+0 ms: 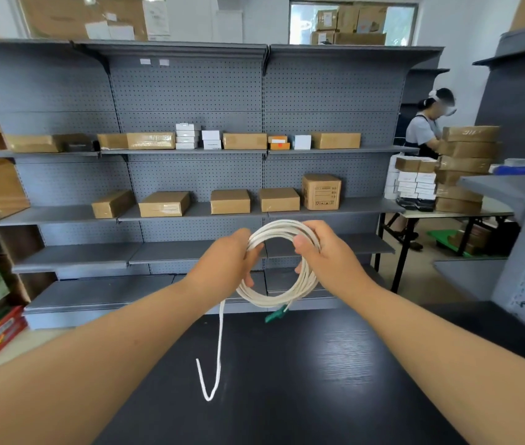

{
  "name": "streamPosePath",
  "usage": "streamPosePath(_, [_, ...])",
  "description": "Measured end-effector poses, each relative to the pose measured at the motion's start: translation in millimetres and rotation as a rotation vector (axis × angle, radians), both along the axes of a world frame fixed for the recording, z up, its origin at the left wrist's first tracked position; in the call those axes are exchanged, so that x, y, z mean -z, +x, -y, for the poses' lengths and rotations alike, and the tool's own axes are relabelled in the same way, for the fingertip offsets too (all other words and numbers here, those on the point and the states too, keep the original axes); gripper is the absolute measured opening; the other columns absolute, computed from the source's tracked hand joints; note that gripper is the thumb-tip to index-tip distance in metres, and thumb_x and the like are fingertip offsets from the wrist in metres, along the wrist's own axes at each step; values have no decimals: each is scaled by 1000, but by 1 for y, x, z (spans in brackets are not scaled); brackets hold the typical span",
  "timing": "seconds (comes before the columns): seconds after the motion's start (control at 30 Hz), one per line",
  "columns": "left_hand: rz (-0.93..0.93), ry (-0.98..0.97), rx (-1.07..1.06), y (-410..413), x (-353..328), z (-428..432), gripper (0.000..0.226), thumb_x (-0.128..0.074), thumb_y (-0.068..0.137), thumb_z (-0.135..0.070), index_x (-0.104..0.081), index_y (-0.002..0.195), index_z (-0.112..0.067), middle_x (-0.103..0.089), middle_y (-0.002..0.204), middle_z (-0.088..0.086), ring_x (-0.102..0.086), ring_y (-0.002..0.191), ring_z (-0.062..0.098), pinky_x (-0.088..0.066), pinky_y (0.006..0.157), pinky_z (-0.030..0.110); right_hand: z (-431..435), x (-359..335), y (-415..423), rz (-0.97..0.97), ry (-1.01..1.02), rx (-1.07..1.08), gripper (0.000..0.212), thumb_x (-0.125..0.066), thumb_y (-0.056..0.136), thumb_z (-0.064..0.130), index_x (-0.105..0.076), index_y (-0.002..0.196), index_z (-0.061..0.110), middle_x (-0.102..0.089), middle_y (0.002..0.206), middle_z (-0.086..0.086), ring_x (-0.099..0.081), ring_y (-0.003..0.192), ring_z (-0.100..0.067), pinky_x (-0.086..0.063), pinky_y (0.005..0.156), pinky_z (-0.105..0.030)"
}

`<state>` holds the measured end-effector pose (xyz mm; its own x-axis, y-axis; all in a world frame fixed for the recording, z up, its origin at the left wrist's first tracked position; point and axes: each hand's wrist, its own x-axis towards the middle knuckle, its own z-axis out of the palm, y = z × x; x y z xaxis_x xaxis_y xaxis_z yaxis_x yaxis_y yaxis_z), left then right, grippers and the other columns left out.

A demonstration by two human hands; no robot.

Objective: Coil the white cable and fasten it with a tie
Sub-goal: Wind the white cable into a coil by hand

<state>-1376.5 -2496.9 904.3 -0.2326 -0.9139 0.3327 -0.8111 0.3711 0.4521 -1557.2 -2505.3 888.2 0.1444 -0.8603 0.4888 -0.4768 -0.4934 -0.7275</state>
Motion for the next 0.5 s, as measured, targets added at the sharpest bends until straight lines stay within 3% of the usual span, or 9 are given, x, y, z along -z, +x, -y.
streamPosePath(0.1, [151,6,8,4,-7,0,17,-36,98,-24,-43,90,-12,-53,63,-1,-61,59,17,-42,56,27,1,-3,5,-89,18,-29,37,-50,93,31,-41,128,24,-57,102,1,-66,84,-17,-47,76,-28])
streamPosePath(0.2, [227,34,1,5,-13,-2,12,-35,97,-18,-42,90,-11,-52,65,2,-63,66,25,-44,61,31,2,-4,10,-252,-6,-65,45,-49,94,29,-35,136,21,-52,107,5,-56,95,-14,-40,83,-27])
streamPosePath(0.37, [304,-9,24,8,-17,-4,7,-38,94,-13,-43,92,-9,-55,71,8,-62,72,31,-46,65,37,0,-6,19,-403,-52,-10,32,-43,97,24,-42,127,14,-52,105,-1,-48,90,-16,-34,75,-28])
streamPosePath(0.5, [143,-44,54,9,-5,-2,15,-46,95,-24,-49,92,-9,-67,79,10,-61,74,27,-48,67,36,-5,-8,21,-423,-163,70,25,-39,98,23,-48,117,8,-55,105,-10,-51,91,-25,-38,75,-35])
